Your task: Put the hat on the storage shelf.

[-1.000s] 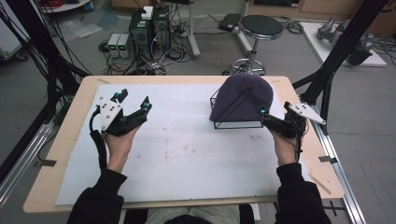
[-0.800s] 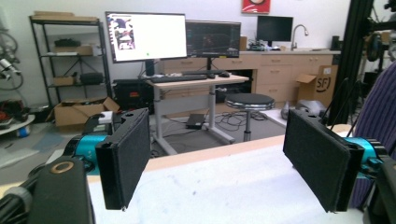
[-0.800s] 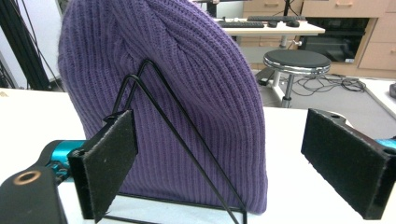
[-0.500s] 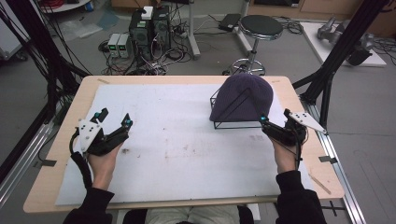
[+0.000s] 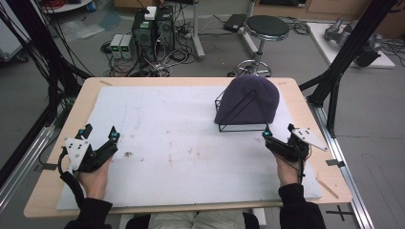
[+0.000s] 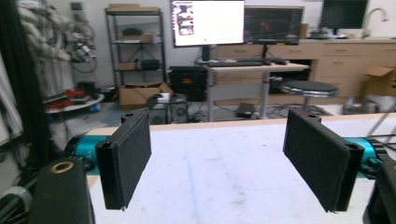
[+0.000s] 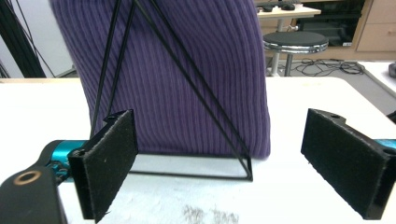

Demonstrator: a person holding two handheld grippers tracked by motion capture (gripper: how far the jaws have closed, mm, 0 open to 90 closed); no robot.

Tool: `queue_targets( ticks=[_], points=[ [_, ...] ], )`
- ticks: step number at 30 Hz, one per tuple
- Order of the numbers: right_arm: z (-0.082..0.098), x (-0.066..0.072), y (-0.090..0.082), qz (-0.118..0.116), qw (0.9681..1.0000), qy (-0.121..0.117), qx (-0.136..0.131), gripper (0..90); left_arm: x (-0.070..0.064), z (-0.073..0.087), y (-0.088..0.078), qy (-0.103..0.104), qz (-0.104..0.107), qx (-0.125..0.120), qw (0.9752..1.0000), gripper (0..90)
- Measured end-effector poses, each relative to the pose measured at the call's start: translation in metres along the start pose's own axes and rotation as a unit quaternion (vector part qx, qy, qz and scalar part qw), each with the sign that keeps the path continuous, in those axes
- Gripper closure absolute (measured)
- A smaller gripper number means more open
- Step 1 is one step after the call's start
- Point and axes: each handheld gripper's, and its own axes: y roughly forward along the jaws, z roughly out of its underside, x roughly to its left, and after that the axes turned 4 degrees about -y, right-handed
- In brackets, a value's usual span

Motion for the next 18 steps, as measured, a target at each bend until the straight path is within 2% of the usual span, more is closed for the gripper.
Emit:
queue_targets(
  ticks=[7, 10, 11, 12, 14, 16, 18],
  points=[
    [0.016, -0.002, -0.005, 0.011, 0.9999, -0.003, -0.005, 10.0, 0.009, 0.007, -0.007, -0.002, -0.025, -0.003, 0.9997, 23.7],
    [0.023, -0.004, -0.008, 0.015, 0.9997, 0.003, -0.019, 9.9, 0.01, 0.011, -0.008, 0.017, -0.03, -0.002, 0.9994, 23.8],
    [0.025, -0.005, -0.009, 0.019, 0.9995, 0.004, -0.025, 10.0, 0.01, 0.012, -0.007, 0.018, -0.031, 0.0, 0.9994, 23.8],
    [0.027, -0.005, -0.01, 0.018, 0.9994, 0.01, -0.029, 10.0, 0.011, 0.014, -0.006, 0.014, -0.029, 0.002, 0.9995, 23.8],
    [0.027, -0.007, -0.012, 0.02, 0.9991, 0.007, -0.038, 9.9, 0.012, 0.016, -0.006, 0.009, -0.029, 0.005, 0.9995, 23.8],
    [0.028, -0.008, -0.013, 0.028, 0.9986, -0.008, -0.043, 9.9, 0.012, 0.016, -0.007, 0.007, -0.03, 0.005, 0.9995, 23.8],
    [0.029, -0.007, -0.014, 0.03, 0.9988, -0.01, -0.038, 10.0, 0.012, 0.017, -0.008, 0.004, -0.03, 0.004, 0.9995, 23.8]
  ],
)
